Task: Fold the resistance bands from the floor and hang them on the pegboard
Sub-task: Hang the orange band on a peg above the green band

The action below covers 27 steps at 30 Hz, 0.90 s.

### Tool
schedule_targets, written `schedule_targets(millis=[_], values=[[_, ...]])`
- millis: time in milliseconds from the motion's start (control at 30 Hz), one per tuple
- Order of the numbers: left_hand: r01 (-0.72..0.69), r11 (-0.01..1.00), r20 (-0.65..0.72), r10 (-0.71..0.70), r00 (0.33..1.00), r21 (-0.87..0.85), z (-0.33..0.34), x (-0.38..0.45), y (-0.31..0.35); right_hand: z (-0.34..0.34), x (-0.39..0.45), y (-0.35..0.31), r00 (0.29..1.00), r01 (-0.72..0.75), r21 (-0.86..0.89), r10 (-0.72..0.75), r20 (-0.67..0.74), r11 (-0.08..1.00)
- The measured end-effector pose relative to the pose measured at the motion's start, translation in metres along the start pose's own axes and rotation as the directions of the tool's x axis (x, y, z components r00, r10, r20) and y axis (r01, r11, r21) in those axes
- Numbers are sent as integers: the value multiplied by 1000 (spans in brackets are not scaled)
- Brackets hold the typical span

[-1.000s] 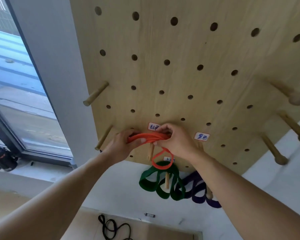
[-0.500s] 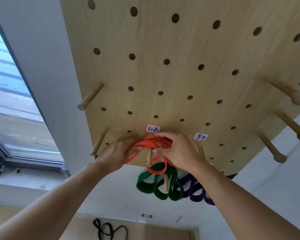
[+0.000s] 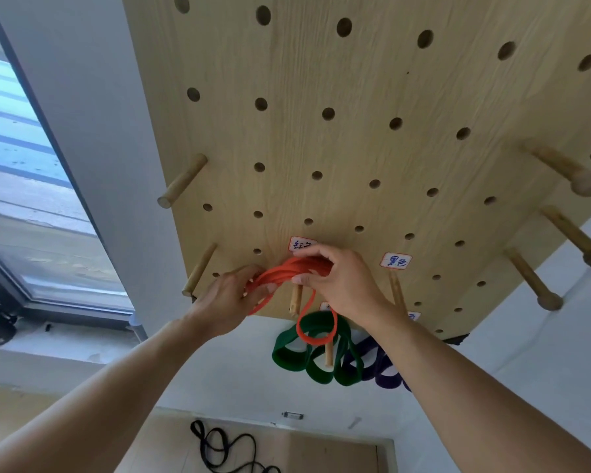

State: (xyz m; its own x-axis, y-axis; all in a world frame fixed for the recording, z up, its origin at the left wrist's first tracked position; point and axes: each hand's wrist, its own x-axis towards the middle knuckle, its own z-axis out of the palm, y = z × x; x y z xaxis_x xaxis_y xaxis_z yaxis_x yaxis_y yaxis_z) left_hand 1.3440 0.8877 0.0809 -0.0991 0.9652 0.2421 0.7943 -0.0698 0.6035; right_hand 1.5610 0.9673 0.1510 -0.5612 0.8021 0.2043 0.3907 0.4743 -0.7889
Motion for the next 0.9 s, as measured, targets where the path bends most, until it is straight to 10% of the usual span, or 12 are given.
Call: schedule_targets(millis=[900], values=[[150,987,-153,-139,978,64,7,-23,38,-42,-31,-7,981,19,36,-11,-195,999]])
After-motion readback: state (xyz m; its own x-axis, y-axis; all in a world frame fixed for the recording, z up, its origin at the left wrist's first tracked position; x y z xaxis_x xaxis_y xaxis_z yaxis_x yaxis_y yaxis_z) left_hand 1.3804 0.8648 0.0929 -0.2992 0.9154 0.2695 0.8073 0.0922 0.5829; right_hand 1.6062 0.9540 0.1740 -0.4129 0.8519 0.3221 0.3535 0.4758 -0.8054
